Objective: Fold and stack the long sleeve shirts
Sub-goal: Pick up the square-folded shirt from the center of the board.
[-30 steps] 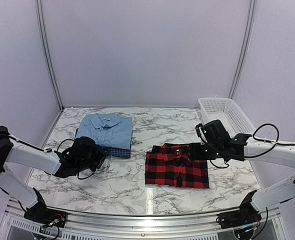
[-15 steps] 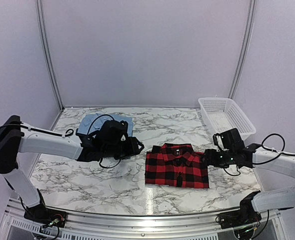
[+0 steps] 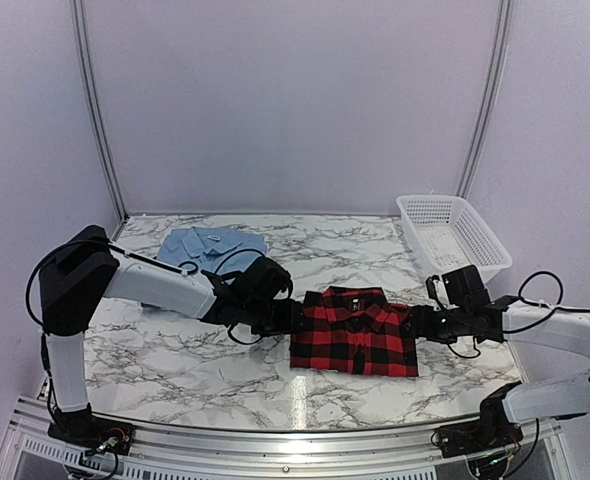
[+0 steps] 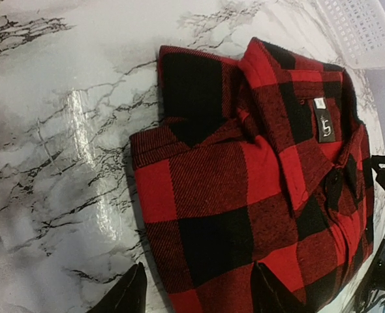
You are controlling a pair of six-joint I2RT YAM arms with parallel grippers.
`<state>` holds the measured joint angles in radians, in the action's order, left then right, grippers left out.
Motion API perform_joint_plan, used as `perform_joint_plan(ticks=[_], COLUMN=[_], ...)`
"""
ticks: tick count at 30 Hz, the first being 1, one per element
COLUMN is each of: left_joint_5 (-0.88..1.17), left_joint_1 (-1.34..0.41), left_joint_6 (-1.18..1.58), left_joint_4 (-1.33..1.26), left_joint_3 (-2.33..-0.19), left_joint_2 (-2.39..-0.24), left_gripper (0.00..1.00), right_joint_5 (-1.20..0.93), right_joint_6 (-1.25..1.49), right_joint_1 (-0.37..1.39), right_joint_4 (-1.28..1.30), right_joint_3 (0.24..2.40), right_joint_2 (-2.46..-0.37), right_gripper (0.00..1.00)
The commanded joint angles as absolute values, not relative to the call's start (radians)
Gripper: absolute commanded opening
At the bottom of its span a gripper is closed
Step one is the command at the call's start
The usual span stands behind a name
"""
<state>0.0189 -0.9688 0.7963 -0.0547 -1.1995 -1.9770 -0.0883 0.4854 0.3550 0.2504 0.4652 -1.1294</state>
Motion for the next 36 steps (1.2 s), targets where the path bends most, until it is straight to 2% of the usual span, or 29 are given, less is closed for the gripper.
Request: perform_joint_plan(ticks=[1, 11, 16, 19, 22, 28, 30, 36], left_joint_5=[0.058, 0.073, 0.064, 0.056, 0.045, 0.017, 0.007, -0.027], left_joint_1=[-0.973, -0.987, -1.009, -1.015, -1.017, -1.026, -1.031, -1.033], left_joint_6=[0.776, 0.792, 0.819, 0.834, 0.846, 0.839, 0.836, 0.821], left_joint_4=[-0.002, 0.058, 0.078, 0.087, 0.088, 0.087, 0.087, 0.087], left_joint_3=[-1.235, -1.263, -1.291, -1.302, -1.302, -1.341, -1.358, -1.368], left_joint_2=[-2.023, -2.077, -2.105, -2.118, -2.122, -2.112, -2.105, -2.043], left_gripper=[0.56, 0.56, 0.5, 0.44, 0.33, 0.0, 0.0, 0.0], right_joint_5=[-0.123, -0.169, -0.204, -0.197, -0.177, -0.151, -0.139, -0.11], right_joint_6=[0.488, 0.496, 0.503, 0.517, 0.526, 0.535, 0.541, 0.547], right_joint_1=[0.345, 0.346, 0.361, 0.373, 0.377, 0.404, 0.421, 0.454], right_joint_4=[0.18, 0.139, 0.113, 0.112, 0.133, 0.203, 0.231, 0.311], right_joint_3=[0.447, 0.446, 0.458, 0.46, 0.467, 0.528, 0.559, 0.643], right_joint_2=[-1.154, -1.231, -1.293, -1.301, -1.292, -1.234, -1.223, -1.172], right_gripper=[0.69, 0.62, 0.55, 0.5, 0.39, 0.07, 0.0, 0.0])
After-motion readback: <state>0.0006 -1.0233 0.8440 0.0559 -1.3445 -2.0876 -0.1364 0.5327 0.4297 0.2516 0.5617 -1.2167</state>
